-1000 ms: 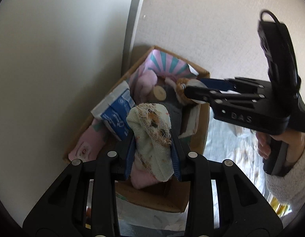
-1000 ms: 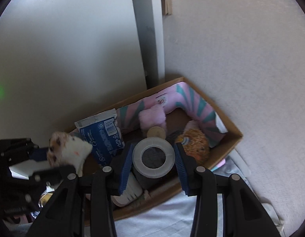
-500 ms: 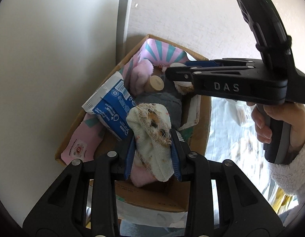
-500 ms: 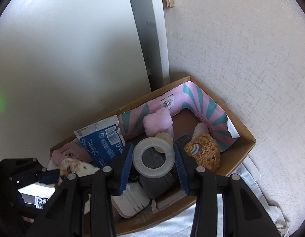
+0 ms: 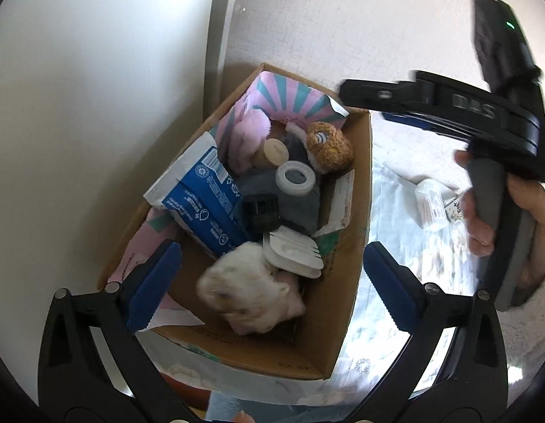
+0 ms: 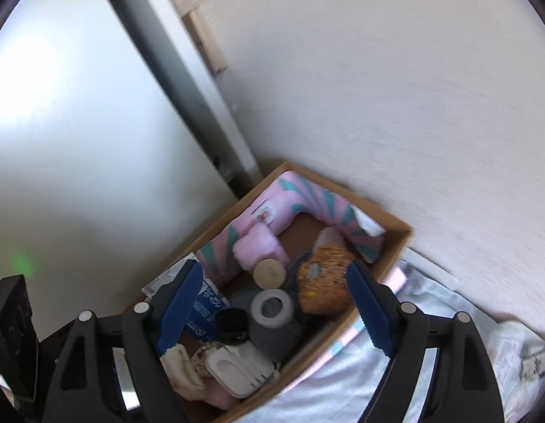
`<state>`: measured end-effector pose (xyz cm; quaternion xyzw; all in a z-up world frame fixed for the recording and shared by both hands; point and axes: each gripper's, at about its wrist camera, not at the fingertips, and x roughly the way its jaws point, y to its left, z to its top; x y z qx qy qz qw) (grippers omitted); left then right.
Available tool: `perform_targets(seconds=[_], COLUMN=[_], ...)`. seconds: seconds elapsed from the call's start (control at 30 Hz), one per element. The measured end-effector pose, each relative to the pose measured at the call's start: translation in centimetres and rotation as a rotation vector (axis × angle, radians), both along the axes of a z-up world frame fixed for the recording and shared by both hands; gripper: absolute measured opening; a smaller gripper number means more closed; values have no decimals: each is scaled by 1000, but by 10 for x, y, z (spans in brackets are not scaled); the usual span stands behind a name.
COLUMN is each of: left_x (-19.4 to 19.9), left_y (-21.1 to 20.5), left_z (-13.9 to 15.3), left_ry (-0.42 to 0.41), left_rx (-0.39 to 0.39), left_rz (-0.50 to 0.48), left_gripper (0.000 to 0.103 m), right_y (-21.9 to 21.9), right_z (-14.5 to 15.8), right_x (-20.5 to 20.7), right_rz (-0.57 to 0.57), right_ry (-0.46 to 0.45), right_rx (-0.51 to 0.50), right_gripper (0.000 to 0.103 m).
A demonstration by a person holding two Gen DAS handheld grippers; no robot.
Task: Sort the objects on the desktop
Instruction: 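Move both tools back to the last items on the sheet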
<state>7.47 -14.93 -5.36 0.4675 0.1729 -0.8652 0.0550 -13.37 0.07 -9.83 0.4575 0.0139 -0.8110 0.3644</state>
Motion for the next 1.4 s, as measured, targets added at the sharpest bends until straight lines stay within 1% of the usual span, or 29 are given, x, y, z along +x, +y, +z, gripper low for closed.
perform_targets(seconds=[0.1,0.23,0.33,0.5,0.53,0.57,0.67,0.8,0.87,0.97,1.03,1.07,1.13,1.2,1.23,1.3,1.37,1.4], left_x=[-4,-14,-16,-27,-29,-32,-41,-54,-59,-69,-78,-82,-90,-99,-106,-119,-139,-145], left_y=[1,4,11,32,37,42,60,94,112,141,166,174,200,221,232,250,270,274], left_z=[2,9,20,33,35,36,40,44,44,41,36,34,29,22,16,-1,-36,-48], left_ry=[11,20,41,65,72,76,85,93,95,84,67,63,55,59,55,37,-31,-51], left_rx=[7,4,-22,-25,-23,-19,-6,-19,-21,3,38,41,7,-21,-20,-8,16,17], left_rz=[2,-14,-9,-66,-78,-90,-133,-205,-235,-295,-353,-370,-389,-389,-389,-388,-395,-386], left_gripper=[103,103,103,103,103,103,103,103,103,103,103,103,103,103,103,103,103,102], right_y=[16,33,50,87,96,106,142,189,213,249,268,276,294,315,323,336,345,348], right_z=[7,14,18,24,27,29,35,41,42,42,42,43,43,39,35,17,-5,-16], right_x=[5,10,18,31,33,36,45,56,61,67,71,73,77,76,74,64,52,47], right_rz=[-33,-81,-118,-181,-194,-212,-295,-391,-432,-472,-505,-520,-577,-605,-606,-604,-590,-584], right_ry=[17,36,43,81,87,93,132,166,184,167,185,197,211,199,185,143,95,76], right_rx=[-27,-17,-28,-21,-22,-25,-74,-103,-88,-23,35,60,98,88,84,87,81,79], right_gripper=[81,81,81,81,87,101,103,103,103,103,103,103,103,103,103,103,103,103])
